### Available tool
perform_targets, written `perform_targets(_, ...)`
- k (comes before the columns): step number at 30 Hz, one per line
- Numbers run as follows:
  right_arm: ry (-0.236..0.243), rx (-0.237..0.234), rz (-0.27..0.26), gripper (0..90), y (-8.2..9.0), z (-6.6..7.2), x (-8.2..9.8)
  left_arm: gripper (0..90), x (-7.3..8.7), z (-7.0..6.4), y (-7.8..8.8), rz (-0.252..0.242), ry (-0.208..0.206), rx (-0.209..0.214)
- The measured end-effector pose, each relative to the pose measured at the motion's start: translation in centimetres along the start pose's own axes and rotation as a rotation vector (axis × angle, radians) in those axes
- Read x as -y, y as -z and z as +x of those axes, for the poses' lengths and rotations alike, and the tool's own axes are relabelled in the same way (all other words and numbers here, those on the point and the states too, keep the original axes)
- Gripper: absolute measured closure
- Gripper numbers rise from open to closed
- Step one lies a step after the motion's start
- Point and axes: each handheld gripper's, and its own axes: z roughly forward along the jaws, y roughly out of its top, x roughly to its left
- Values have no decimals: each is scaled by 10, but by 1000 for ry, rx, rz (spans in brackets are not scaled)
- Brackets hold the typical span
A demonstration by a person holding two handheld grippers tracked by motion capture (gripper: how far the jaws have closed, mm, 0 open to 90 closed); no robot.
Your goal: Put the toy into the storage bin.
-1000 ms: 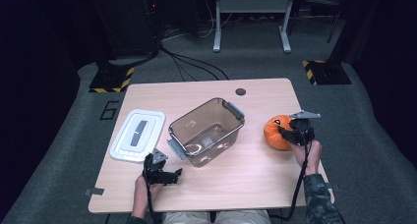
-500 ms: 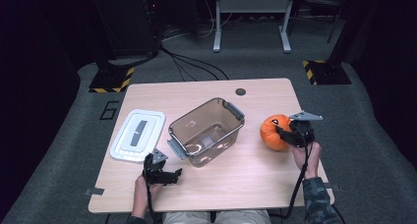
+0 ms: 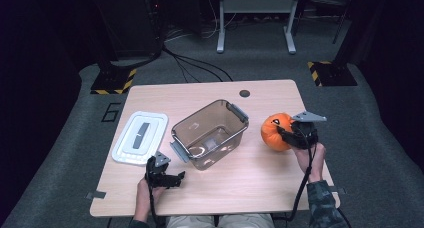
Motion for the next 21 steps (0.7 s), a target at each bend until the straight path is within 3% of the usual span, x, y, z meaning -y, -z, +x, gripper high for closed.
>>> perform_targets(21,35,33,-64,604,27,-3,-30,61,0,1,0,1,3,-1)
